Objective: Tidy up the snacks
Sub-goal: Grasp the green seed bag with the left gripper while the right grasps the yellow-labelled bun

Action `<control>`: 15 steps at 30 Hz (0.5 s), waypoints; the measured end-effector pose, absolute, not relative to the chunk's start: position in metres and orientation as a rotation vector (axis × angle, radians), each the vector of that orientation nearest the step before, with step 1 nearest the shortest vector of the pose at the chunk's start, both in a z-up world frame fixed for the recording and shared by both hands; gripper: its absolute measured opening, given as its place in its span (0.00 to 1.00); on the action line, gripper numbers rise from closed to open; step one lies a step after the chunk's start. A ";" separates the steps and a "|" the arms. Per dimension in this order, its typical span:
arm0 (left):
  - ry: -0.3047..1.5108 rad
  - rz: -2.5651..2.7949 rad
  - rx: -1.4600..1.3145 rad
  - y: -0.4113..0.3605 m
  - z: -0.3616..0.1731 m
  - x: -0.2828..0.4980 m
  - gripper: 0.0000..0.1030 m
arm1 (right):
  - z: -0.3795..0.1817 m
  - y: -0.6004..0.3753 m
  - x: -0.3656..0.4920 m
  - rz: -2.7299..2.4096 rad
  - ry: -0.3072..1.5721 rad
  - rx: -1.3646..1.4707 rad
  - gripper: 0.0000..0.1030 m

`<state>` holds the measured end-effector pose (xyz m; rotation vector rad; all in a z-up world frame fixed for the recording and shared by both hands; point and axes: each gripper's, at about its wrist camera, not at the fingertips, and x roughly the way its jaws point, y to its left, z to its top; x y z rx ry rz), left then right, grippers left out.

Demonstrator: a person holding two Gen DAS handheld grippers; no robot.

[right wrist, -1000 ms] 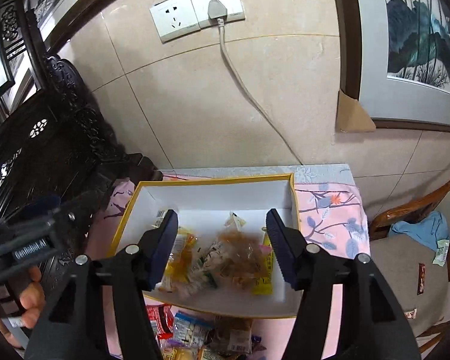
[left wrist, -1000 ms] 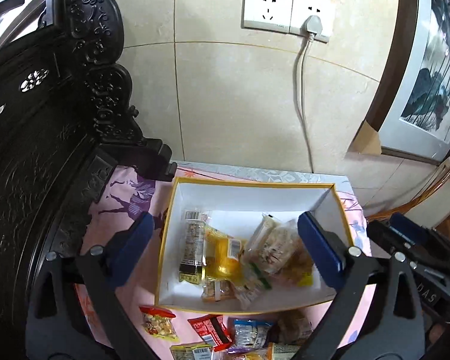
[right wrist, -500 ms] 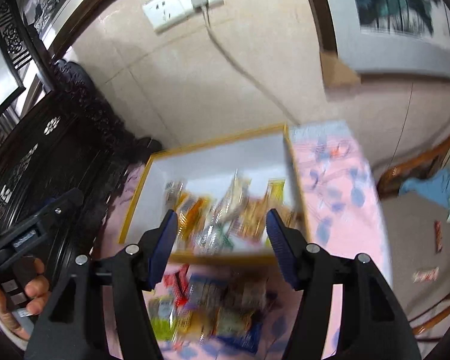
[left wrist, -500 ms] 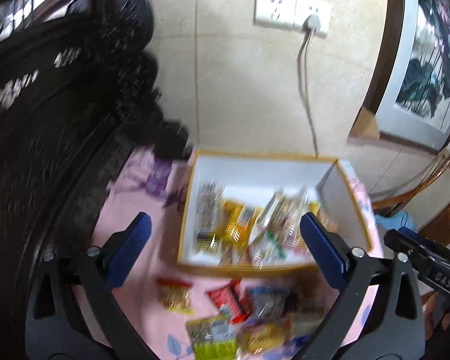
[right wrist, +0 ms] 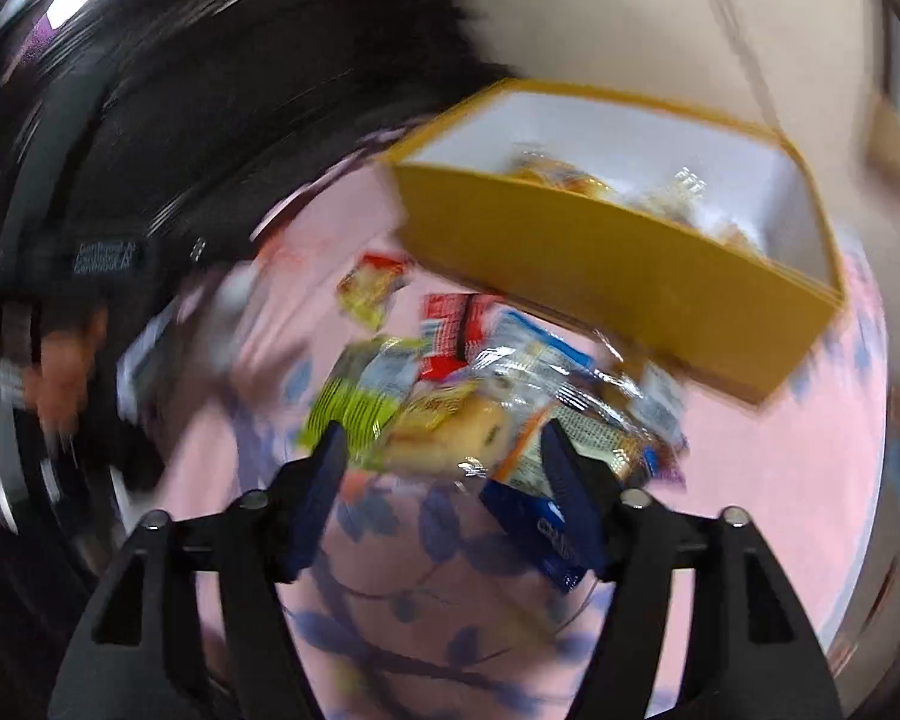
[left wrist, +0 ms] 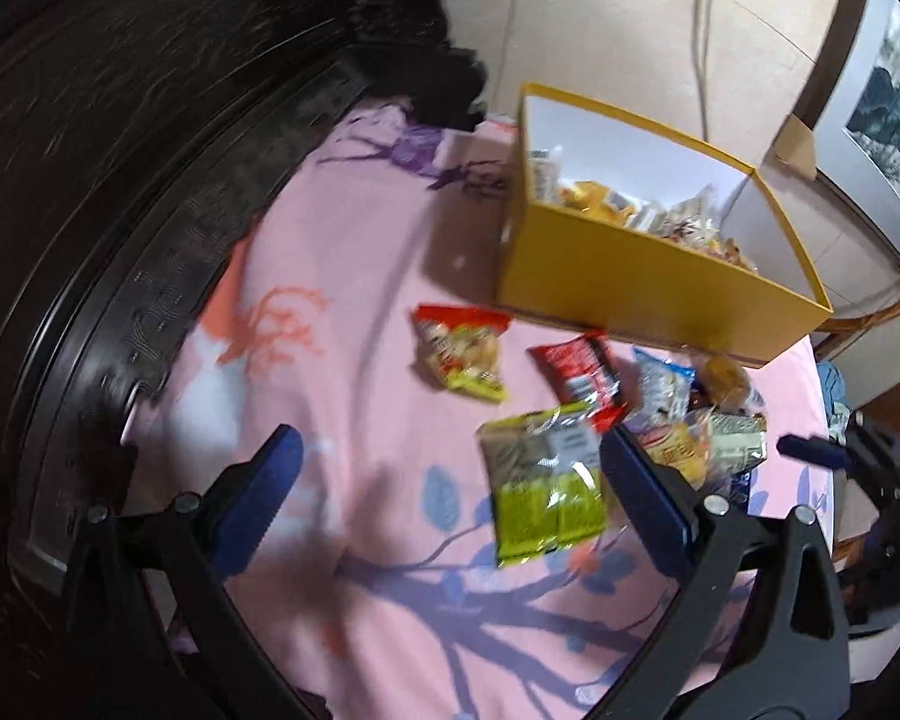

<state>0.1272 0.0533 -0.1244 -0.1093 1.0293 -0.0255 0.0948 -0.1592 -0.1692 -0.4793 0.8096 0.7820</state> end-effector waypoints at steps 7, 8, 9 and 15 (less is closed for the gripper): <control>1.049 0.002 -0.125 0.061 -0.137 0.117 0.98 | -0.191 -0.131 0.136 0.959 0.825 -0.789 0.68; 1.057 0.004 -0.123 0.061 -0.139 0.117 0.98 | -0.195 -0.129 0.142 0.982 0.840 -0.803 0.68; 1.063 0.006 -0.124 0.061 -0.140 0.117 0.98 | -0.200 -0.126 0.146 1.005 0.858 -0.823 0.68; 1.095 0.001 -0.127 0.059 -0.149 0.121 0.98 | -0.229 -0.111 0.154 1.114 0.984 -0.928 0.68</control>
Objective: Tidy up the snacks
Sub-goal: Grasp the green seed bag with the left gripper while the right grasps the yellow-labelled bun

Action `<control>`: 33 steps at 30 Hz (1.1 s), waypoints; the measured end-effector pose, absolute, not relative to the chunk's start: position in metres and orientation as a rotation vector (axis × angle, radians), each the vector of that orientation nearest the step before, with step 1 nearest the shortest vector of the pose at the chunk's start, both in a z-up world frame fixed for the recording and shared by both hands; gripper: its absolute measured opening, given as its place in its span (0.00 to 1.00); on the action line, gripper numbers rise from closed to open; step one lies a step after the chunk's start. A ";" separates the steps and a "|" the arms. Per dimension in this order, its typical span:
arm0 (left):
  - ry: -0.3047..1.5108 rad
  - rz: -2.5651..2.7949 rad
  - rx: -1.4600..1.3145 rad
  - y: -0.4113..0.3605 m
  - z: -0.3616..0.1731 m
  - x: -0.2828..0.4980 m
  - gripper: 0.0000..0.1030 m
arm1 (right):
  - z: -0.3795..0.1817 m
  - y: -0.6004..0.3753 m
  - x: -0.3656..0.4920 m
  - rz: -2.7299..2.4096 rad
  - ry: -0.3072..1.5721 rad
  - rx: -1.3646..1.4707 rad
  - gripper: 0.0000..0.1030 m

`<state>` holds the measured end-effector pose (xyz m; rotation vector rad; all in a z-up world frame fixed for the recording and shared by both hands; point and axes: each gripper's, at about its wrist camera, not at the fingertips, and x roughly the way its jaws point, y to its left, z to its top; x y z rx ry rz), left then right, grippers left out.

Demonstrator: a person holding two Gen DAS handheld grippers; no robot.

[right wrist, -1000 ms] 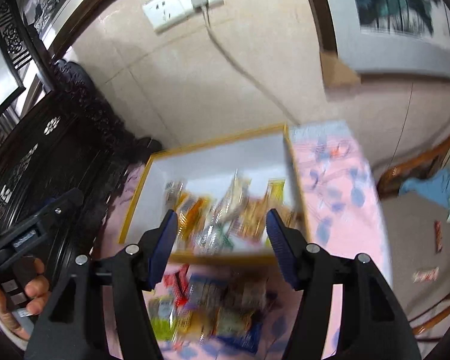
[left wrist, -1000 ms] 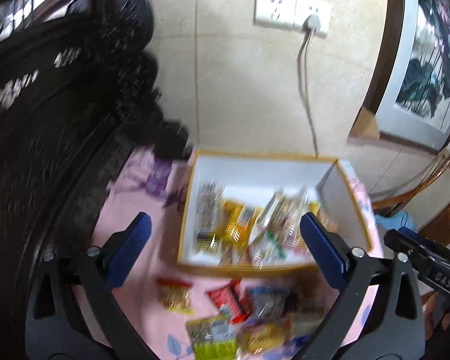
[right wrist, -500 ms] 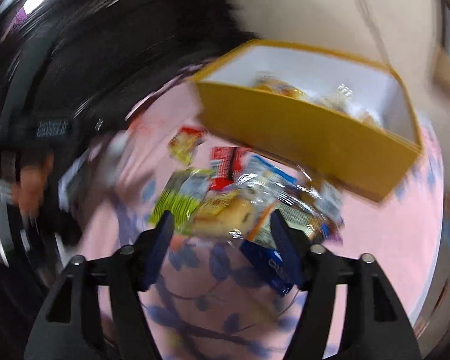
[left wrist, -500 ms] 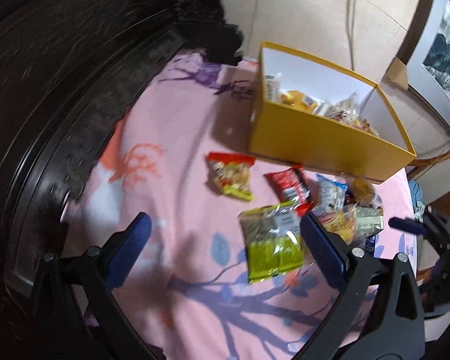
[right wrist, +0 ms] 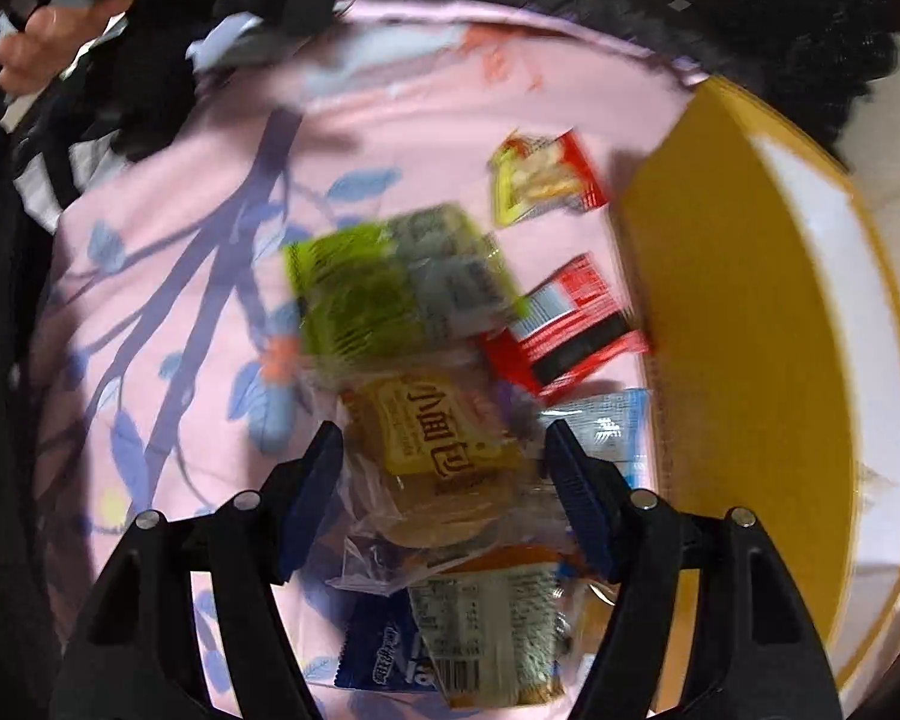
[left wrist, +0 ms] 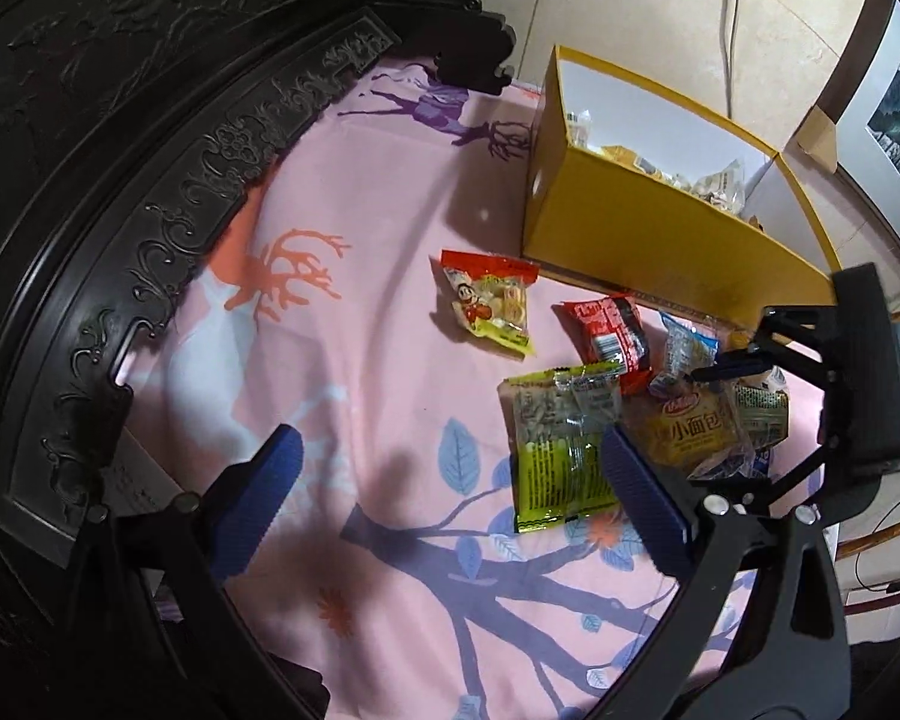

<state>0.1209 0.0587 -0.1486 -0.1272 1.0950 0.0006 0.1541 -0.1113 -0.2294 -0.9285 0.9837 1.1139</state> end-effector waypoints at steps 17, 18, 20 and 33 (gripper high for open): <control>1.231 -0.062 -0.034 0.000 -0.208 0.148 0.98 | -0.174 -0.194 0.117 0.711 1.019 -0.242 0.50; 1.240 -0.051 -0.032 -0.004 -0.211 0.149 0.98 | -0.170 -0.200 0.112 0.671 1.008 -0.184 0.50; 1.266 -0.012 -0.039 -0.013 -0.219 0.154 0.98 | -0.166 -0.209 0.107 0.618 1.005 -0.101 0.50; 1.319 0.004 -0.002 -0.050 -0.247 0.169 0.63 | -0.174 -0.218 0.089 0.467 0.983 0.147 0.48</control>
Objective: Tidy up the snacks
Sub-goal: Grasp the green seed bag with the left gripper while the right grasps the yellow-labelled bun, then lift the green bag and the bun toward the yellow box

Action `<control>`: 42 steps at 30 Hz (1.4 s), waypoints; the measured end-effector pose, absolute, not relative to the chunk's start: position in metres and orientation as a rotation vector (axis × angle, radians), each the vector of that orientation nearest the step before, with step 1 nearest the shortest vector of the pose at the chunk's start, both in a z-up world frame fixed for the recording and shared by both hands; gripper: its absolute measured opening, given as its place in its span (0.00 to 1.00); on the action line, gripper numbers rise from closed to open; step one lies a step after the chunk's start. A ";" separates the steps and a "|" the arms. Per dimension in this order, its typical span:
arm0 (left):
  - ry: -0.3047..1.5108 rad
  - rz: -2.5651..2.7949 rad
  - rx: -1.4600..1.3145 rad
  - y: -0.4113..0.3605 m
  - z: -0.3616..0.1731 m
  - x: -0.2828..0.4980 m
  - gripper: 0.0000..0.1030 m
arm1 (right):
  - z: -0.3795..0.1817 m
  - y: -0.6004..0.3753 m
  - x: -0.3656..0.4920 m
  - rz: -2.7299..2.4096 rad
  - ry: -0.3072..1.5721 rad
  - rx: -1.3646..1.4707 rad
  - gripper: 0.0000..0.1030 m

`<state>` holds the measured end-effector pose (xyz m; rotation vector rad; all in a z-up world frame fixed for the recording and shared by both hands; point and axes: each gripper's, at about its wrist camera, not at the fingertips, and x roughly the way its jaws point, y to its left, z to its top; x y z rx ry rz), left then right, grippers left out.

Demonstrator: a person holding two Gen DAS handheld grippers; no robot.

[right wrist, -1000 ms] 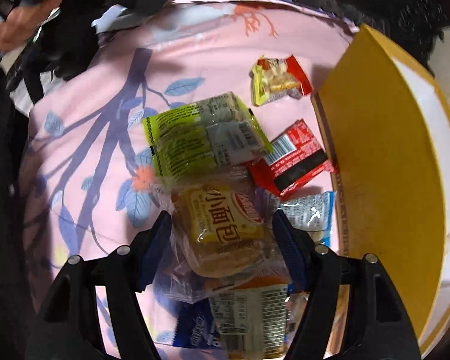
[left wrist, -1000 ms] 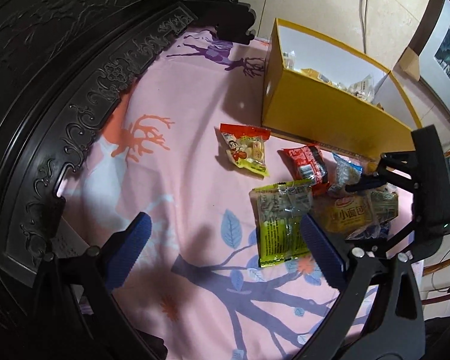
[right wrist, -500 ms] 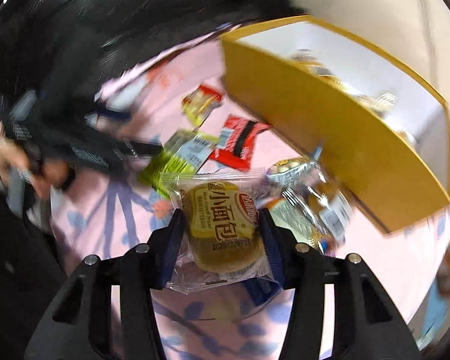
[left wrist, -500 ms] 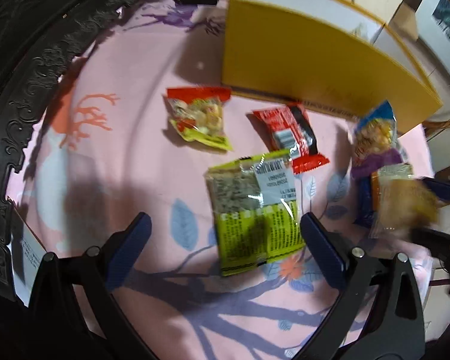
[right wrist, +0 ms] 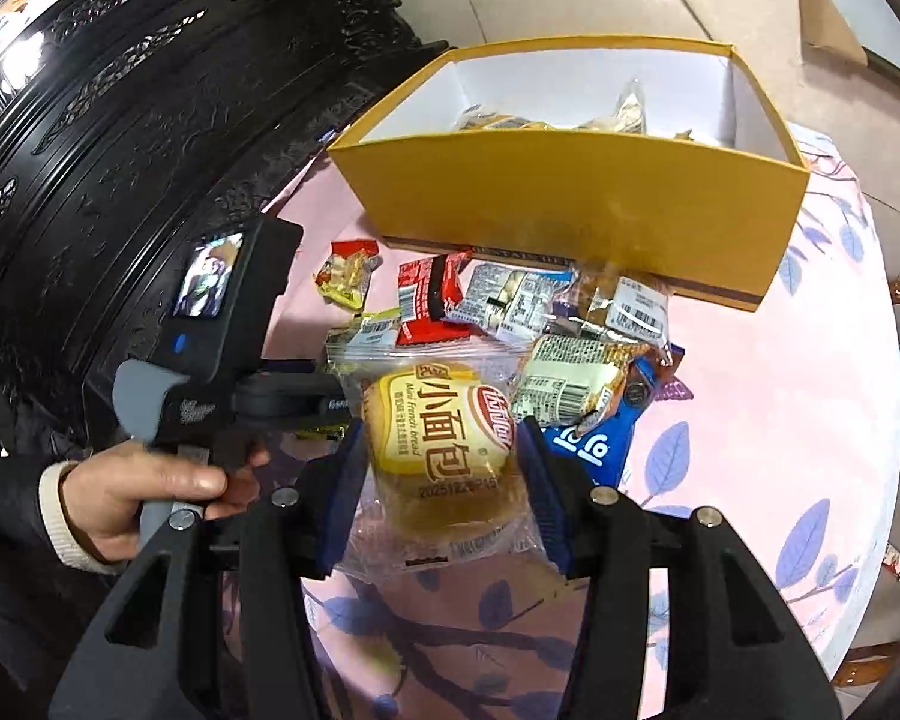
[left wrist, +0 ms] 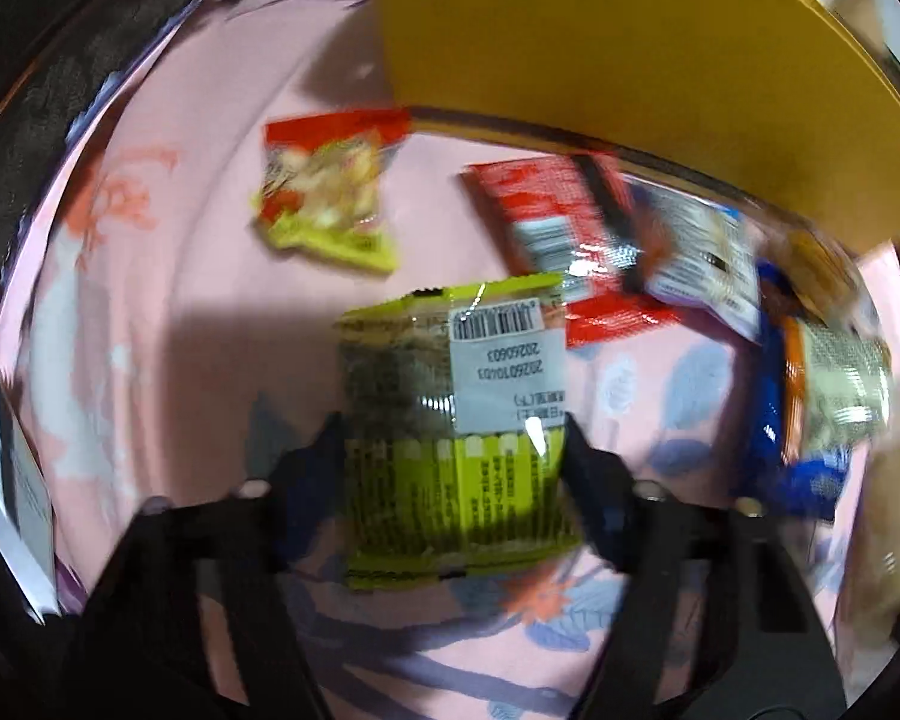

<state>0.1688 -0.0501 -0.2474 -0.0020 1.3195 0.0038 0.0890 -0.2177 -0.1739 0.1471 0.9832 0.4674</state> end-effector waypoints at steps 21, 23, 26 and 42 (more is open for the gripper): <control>1.316 -0.048 0.025 -0.045 -0.247 0.142 0.65 | -0.230 -0.151 0.076 0.595 1.072 -0.411 0.55; 1.316 -0.055 0.019 -0.047 -0.246 0.141 0.65 | -0.237 -0.153 0.080 0.575 1.097 -0.392 0.48; 1.312 -0.069 -0.025 -0.043 -0.245 0.140 0.63 | -0.219 -0.164 0.081 0.564 1.087 -0.251 0.45; 1.152 -0.132 -0.168 0.002 -0.174 0.125 0.62 | -0.139 -0.222 0.083 0.471 0.917 0.127 0.43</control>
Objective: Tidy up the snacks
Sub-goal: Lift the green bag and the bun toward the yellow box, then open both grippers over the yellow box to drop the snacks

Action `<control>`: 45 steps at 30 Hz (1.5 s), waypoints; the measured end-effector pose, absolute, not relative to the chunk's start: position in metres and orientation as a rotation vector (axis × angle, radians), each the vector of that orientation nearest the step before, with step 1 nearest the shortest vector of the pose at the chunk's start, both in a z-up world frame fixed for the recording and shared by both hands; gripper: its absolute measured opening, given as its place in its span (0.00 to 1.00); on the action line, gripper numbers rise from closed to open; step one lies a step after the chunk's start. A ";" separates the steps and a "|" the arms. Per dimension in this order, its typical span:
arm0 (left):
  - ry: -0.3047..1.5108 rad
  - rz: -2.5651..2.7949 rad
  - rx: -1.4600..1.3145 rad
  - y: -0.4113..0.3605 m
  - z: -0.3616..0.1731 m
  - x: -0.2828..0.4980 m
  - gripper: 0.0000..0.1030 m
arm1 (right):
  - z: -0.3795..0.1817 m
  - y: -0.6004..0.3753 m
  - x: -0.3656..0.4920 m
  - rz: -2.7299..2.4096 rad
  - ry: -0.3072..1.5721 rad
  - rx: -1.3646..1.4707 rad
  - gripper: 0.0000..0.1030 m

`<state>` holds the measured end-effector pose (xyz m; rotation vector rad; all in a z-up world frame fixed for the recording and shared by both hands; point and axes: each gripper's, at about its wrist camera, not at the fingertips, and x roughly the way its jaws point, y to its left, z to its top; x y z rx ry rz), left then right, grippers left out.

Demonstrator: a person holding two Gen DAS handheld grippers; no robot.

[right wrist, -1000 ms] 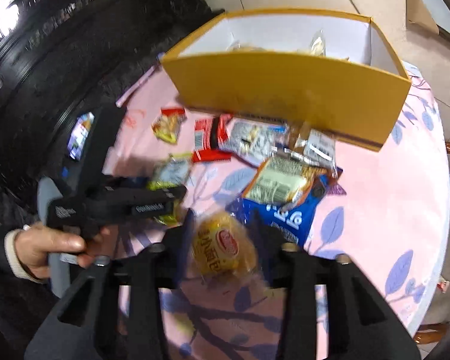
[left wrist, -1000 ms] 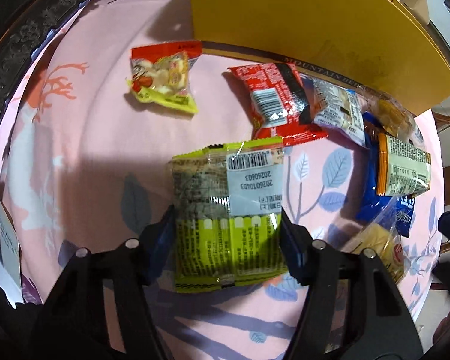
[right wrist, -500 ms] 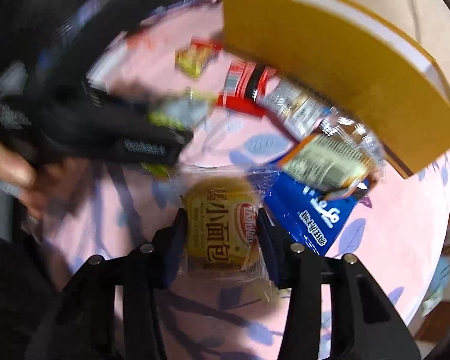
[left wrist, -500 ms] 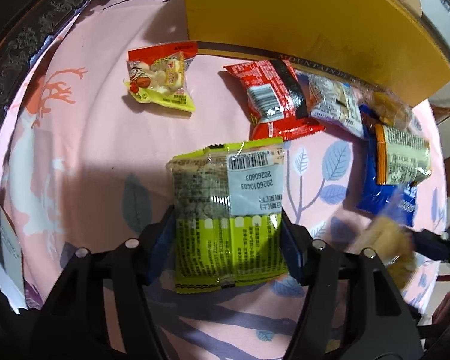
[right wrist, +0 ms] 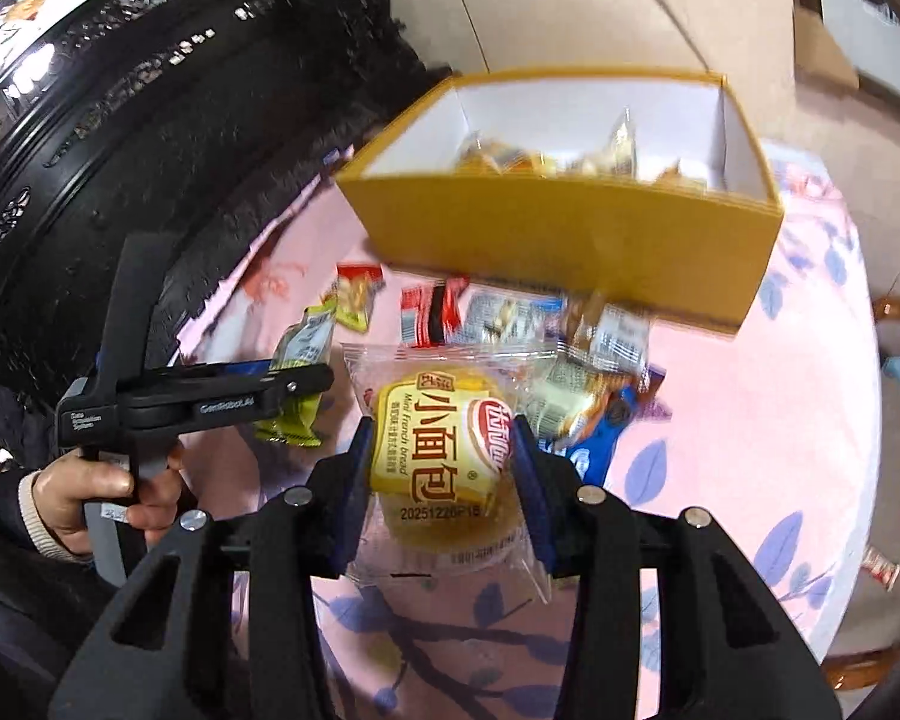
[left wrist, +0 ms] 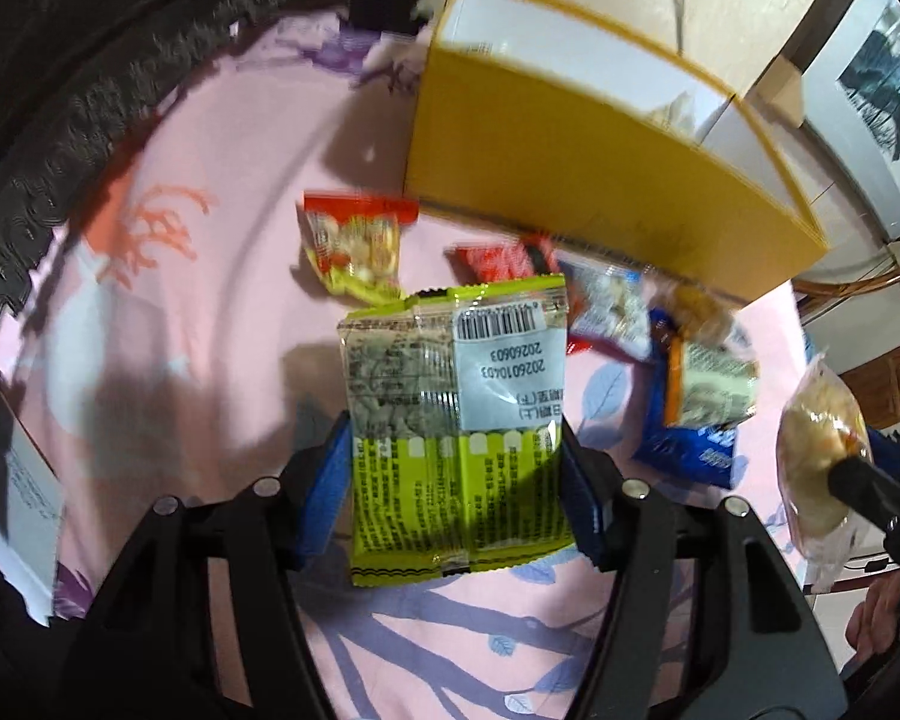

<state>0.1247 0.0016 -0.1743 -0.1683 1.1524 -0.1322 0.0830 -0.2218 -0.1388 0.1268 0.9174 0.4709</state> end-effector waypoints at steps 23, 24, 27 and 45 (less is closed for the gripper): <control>0.783 -0.224 -0.059 -0.076 -0.014 0.283 0.62 | -0.010 -0.274 0.209 0.301 0.549 0.134 0.43; 0.784 -0.225 -0.058 -0.078 -0.013 0.288 0.62 | -0.009 -0.275 0.214 0.296 0.547 0.131 0.43; 0.790 -0.222 -0.041 -0.085 -0.016 0.300 0.62 | -0.009 -0.278 0.227 0.284 0.547 0.122 0.43; 0.772 -0.085 0.015 -0.081 -0.011 0.293 0.98 | -0.020 -0.283 0.217 0.152 0.564 0.213 0.99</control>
